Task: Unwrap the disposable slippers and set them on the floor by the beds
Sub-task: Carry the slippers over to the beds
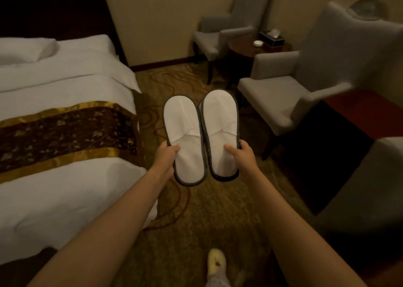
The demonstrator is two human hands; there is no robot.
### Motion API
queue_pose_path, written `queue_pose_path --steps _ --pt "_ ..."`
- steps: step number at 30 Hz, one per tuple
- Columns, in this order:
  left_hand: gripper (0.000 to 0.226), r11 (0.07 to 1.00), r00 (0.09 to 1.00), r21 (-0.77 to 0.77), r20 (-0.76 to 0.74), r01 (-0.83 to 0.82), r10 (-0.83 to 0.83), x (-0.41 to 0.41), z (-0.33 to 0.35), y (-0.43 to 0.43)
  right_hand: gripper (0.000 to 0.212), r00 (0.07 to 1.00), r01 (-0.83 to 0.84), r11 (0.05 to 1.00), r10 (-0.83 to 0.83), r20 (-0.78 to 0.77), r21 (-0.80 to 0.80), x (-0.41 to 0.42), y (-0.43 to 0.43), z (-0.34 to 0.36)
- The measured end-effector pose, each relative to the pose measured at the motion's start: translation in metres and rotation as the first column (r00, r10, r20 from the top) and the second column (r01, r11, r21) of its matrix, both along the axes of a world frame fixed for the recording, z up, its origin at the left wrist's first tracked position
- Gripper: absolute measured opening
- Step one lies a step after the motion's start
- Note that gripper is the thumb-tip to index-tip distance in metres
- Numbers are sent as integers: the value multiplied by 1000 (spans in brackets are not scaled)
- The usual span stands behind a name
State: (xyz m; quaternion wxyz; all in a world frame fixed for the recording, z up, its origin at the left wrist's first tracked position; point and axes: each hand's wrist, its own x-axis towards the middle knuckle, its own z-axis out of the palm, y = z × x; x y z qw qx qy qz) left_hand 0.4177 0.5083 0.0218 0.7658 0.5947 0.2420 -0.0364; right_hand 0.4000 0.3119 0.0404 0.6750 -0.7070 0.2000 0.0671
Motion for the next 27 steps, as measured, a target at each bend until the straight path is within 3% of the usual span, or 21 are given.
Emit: queue_pose_path --steps 15,27 --pt "43 954 952 -101 -152 -283 267 190 -50 76 43 948 -304 953 304 -93 17 253 77 -54" --pt "43 911 901 -132 -259 -391 350 354 -106 180 45 841 -505 863 491 -229 -2 462 181 -113"
